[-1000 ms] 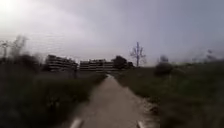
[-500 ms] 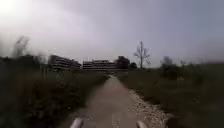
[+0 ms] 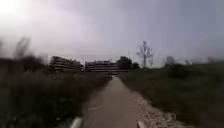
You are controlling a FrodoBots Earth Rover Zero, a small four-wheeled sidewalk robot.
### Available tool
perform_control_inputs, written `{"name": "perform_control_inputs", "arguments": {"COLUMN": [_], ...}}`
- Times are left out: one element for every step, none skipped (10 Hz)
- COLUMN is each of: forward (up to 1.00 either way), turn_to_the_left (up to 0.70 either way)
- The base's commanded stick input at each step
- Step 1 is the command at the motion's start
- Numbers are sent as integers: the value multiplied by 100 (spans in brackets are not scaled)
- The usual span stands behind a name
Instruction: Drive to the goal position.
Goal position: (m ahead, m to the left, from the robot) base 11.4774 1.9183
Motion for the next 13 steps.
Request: {"name": "perform_control_inputs", "arguments": {"forward": [70, 70, 70, 70, 70, 70, 70, 70, 70, 70, 70, 70, 70], "turn_to_the_left": [0, 0, 0, 0, 0, -19, -32, -35, -5, 0, 0, 0, 0]}}
